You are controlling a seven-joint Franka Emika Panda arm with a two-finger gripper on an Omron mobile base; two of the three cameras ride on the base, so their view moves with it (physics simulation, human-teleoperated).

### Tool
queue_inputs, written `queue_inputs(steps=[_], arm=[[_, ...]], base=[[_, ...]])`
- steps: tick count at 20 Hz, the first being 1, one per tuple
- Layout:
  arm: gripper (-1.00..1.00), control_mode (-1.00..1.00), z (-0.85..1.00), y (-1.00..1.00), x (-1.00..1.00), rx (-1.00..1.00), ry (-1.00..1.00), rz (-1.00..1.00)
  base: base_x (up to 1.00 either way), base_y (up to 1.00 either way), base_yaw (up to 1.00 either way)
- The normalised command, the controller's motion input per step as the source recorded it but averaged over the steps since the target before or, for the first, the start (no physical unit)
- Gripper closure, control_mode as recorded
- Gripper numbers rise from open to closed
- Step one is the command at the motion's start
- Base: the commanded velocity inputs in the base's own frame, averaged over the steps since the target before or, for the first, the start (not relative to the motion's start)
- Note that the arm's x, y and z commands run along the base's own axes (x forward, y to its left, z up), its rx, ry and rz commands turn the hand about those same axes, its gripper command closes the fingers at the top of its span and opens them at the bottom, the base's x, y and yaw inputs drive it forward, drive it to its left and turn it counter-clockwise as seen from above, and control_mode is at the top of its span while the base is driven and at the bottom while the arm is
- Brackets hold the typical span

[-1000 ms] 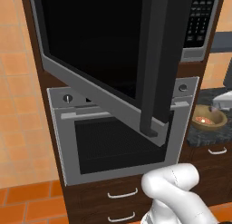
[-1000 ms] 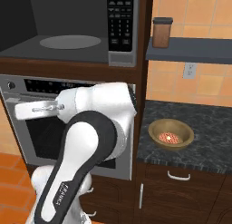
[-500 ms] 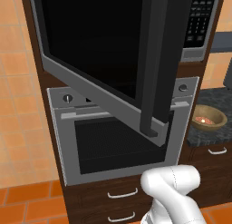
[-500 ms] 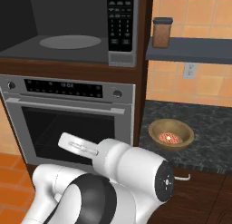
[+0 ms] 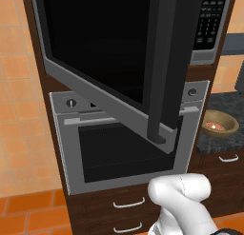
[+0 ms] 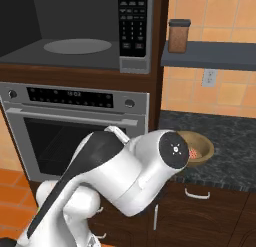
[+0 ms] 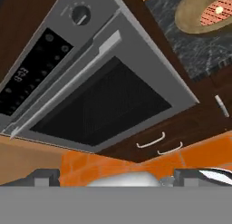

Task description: Open the microwave, place the bowl with waffle inside the microwave, then close the microwave door and turn it on.

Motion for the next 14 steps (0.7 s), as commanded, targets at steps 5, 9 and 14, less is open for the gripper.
queue_inputs(steps=[5,9,14], arm=[[-1.0,-1.0,-0.27,-1.0,0.84,-0.01,0.4,-0.28],[-1.0,-1.0,-0.58,-0.86,0.29,0.12,0.25,-0.1],[-1.0,-1.0,-0.04,-0.63,0.33,0.18,0.27,-0.07]], base=[[0.0,0.0,0.0],[0.0,0.0,0.0],[0.0,0.0,0.0]])
